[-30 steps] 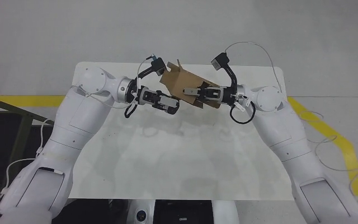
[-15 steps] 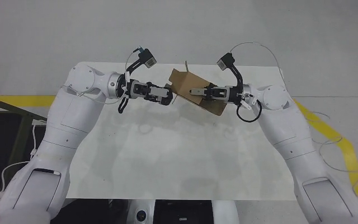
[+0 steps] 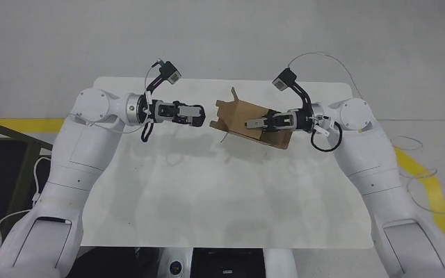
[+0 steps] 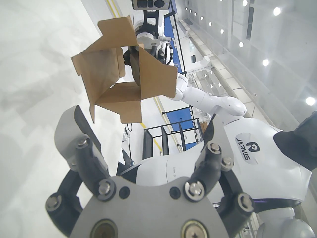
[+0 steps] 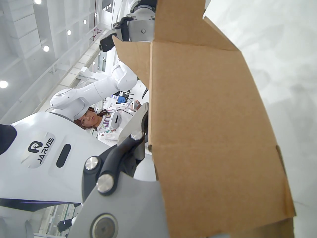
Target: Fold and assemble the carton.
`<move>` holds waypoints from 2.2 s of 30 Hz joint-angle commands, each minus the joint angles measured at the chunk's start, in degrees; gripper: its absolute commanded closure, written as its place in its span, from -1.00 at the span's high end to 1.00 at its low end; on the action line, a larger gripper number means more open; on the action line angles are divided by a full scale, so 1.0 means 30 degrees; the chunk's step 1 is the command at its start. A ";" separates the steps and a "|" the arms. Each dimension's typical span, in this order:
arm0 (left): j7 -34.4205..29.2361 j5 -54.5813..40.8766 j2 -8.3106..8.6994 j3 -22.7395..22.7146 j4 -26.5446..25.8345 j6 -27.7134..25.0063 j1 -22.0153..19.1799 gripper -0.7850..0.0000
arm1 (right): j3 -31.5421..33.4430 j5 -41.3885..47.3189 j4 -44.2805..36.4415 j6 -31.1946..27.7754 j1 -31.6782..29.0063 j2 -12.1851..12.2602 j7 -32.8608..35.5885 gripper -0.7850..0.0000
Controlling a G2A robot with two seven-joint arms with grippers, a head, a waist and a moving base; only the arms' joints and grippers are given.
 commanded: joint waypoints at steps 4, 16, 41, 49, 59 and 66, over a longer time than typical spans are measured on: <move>0.0613 -0.0001 -0.0102 0.0295 0.0165 0.0229 0.0009 1.00 | -0.0190 0.0302 -0.0663 -0.0091 -0.0395 0.0014 -0.0090 -1.00; 0.0712 -0.1024 -0.0369 0.0871 0.0212 0.0635 0.0001 1.00 | -0.0540 0.0742 -0.1137 -0.0439 -0.0584 0.0005 -0.0438 -1.00; -0.0004 -0.3282 -0.0801 0.1201 -0.0207 0.1346 -0.0016 1.00 | -0.2071 0.1194 -0.0578 -0.1117 0.0023 -0.0482 -0.1116 -1.00; -0.0001 -0.3024 -0.0832 0.1087 -0.0048 0.1306 -0.0063 1.00 | -0.2029 0.1408 -0.0529 -0.1194 0.0061 -0.0470 -0.1192 -1.00; 0.0170 -0.2394 -0.0603 0.0178 -0.0270 0.1183 0.0206 1.00 | -0.1093 0.1886 -0.0248 -0.1579 -0.0267 -0.0210 -0.1578 -1.00; 0.0186 -0.1993 -0.0522 0.0058 -0.0855 0.1310 0.0696 1.00 | -0.0463 0.1883 0.0216 -0.1836 -0.0422 -0.0159 -0.2968 -1.00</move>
